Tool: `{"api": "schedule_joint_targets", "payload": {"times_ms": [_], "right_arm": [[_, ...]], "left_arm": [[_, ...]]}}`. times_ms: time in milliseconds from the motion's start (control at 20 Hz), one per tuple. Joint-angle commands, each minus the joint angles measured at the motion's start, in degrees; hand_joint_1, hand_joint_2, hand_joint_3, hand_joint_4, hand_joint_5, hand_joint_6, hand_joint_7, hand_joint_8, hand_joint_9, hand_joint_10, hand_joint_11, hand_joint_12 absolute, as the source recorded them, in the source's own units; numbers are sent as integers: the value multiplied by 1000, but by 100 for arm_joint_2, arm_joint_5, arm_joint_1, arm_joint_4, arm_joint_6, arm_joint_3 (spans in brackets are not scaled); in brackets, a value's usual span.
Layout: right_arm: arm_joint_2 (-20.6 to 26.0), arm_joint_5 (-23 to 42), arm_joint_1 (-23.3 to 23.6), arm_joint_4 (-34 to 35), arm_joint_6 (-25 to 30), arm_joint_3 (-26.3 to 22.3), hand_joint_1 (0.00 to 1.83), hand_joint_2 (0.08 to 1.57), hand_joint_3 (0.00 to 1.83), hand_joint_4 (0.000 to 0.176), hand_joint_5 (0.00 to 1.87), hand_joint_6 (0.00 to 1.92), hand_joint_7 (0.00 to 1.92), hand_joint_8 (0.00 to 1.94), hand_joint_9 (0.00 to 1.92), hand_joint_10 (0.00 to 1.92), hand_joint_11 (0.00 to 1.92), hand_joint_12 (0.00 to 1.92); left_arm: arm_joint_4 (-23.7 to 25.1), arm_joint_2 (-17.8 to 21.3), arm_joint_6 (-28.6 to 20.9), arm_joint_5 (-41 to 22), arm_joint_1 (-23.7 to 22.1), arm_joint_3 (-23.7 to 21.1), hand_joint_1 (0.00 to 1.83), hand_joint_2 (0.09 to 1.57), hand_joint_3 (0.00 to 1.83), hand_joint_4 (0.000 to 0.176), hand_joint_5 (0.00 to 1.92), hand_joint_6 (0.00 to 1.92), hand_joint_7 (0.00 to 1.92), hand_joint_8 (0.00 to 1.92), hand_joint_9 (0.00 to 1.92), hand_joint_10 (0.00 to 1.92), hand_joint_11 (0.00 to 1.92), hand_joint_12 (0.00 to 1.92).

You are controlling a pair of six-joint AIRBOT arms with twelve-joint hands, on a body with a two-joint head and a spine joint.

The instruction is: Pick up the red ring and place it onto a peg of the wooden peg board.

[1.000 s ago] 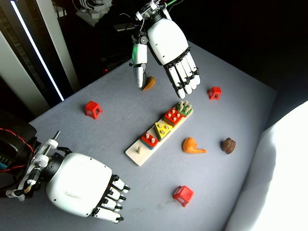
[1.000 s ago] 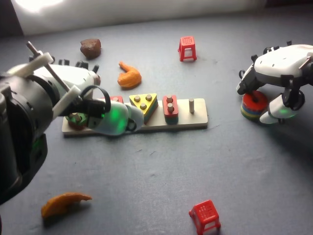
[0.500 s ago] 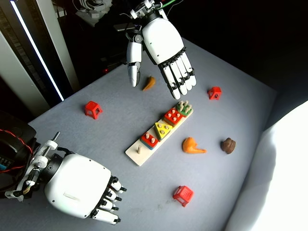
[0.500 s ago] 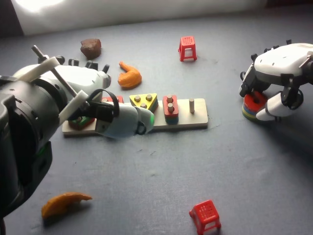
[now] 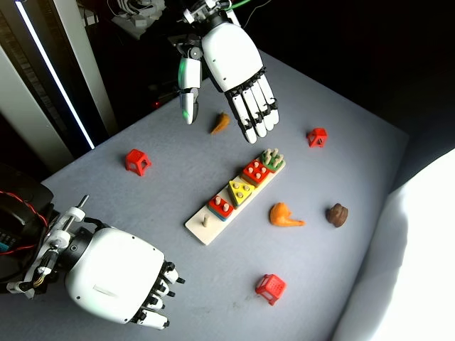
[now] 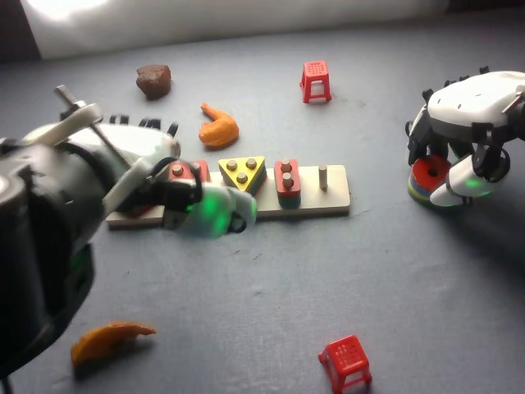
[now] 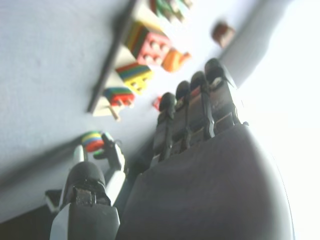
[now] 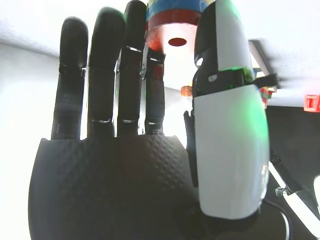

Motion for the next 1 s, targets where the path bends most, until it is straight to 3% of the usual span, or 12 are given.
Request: {"api": "schedule_joint_targets", "payload": {"times_ms": [0, 200, 350, 800, 950], "right_arm": [[35, 228, 19, -121, -1, 2, 1374, 1105, 0, 0, 978, 965, 1068, 835, 846, 1301, 434, 1612], [213, 105, 368, -121, -48, -195, 1371, 1121, 0, 0, 927, 1012, 1039, 918, 821, 1341, 425, 1652], [194, -68, 645, -121, -97, -238, 1373, 1113, 0, 0, 950, 986, 1068, 851, 835, 1325, 436, 1617], [-151, -978, 1383, -119, -451, -138, 1376, 1104, 1, 0, 964, 963, 1085, 822, 847, 1294, 422, 1586], [-353, -1097, 1422, -361, -510, -32, 1376, 1106, 2, 0, 951, 968, 1079, 854, 846, 1302, 425, 1613]], "left_arm": [[549, -42, -14, -75, -105, 18, 0, 1096, 0, 0, 87, 0, 52, 0, 25, 0, 0, 102], [667, -21, 79, -263, -179, 31, 0, 1106, 2, 0, 99, 3, 60, 3, 32, 5, 12, 95], [624, -24, -15, -240, -199, -16, 0, 1104, 0, 0, 107, 0, 77, 1, 46, 1, 2, 153], [315, 0, -13, -204, -200, 11, 0, 1111, 1, 0, 114, 2, 80, 2, 49, 2, 0, 166], [264, 97, 10, -276, -212, 15, 0, 1105, 0, 0, 82, 5, 42, 6, 19, 5, 5, 68]]}}
